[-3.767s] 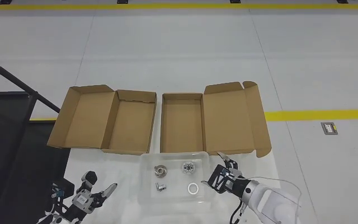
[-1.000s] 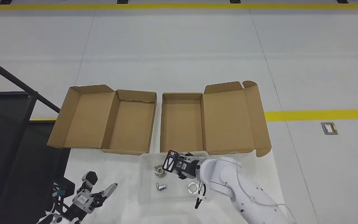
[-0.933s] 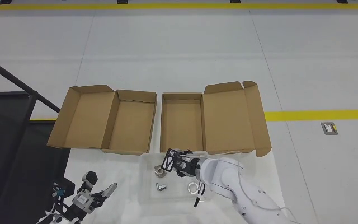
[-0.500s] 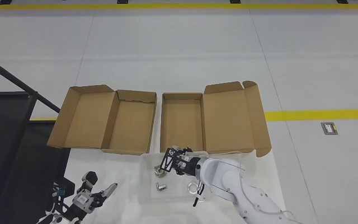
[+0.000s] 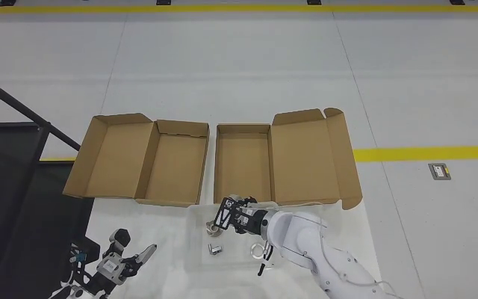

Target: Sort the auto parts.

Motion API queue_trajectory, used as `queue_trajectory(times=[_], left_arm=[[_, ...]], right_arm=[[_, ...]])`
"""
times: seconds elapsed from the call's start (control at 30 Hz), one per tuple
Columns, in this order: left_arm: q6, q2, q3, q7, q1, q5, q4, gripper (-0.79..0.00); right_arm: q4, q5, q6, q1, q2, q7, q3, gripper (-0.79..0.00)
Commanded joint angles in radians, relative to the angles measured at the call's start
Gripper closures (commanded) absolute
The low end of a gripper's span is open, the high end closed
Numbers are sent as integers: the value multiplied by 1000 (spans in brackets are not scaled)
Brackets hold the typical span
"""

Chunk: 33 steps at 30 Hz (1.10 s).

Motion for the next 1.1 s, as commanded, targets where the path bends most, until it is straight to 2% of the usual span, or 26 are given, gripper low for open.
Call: queue_trajectory(times=[0.0, 0.73, 1.07], left_arm=[[0, 0, 0, 0, 0, 0, 0, -785], [7, -1, 3, 0, -2, -3, -1, -785], [-12, 1, -4, -6, -4, -25, 1, -785]], right_arm=[[0, 0, 0, 0, 0, 0, 0, 0], [5, -8, 4, -12, 0, -21, 3, 0], [71, 6, 22, 38, -20, -26, -14, 0]])
